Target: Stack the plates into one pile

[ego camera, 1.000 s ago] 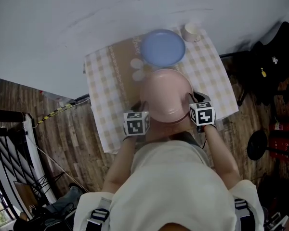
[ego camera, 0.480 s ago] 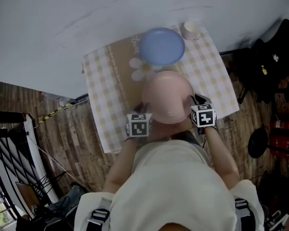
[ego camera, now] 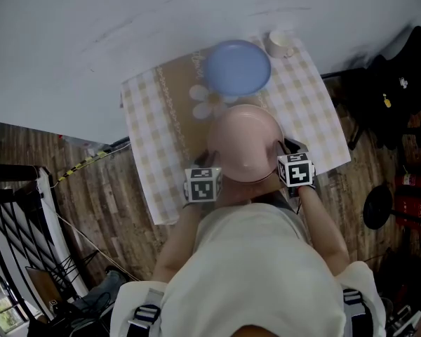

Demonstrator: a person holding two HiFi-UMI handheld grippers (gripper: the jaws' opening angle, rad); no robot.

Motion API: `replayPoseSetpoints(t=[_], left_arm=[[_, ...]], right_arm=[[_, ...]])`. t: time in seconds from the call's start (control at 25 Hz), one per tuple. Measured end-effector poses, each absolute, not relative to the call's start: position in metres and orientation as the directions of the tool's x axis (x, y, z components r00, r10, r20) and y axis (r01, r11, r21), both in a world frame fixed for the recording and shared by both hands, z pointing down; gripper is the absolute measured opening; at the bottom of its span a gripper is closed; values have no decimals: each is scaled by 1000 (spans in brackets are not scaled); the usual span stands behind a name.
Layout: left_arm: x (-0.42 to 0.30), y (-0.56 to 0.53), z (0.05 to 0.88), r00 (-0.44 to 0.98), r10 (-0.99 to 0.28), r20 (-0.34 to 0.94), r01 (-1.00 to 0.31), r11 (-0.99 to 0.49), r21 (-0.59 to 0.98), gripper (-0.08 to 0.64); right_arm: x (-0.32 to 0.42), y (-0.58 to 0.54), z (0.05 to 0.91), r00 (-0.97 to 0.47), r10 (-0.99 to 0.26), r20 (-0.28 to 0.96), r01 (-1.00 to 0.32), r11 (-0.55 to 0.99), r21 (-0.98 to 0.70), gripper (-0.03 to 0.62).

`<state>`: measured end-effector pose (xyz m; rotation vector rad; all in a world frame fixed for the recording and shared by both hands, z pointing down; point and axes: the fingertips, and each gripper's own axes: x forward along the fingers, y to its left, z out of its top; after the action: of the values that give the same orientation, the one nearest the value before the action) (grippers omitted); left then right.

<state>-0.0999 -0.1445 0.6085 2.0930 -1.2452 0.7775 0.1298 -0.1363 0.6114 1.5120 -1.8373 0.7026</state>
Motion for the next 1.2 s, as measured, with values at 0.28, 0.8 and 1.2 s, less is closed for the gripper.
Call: replayPoseSetpoints(t=[0.28, 0.8, 1.2], left_arm=[[-106, -148, 610, 383, -567, 729, -906, -386, 176, 75], [-111, -154, 607, 419, -580, 698, -894, -397, 208, 78], [-123, -167, 591, 466, -607, 643, -879, -402, 258, 78]], right_arm=[[130, -142, 607, -107, -653, 749, -985, 174, 10, 61], [126, -154, 602, -64, -674, 736, -987, 153, 53, 60], [111, -173, 588, -40, -707, 706, -988, 133, 76, 61]])
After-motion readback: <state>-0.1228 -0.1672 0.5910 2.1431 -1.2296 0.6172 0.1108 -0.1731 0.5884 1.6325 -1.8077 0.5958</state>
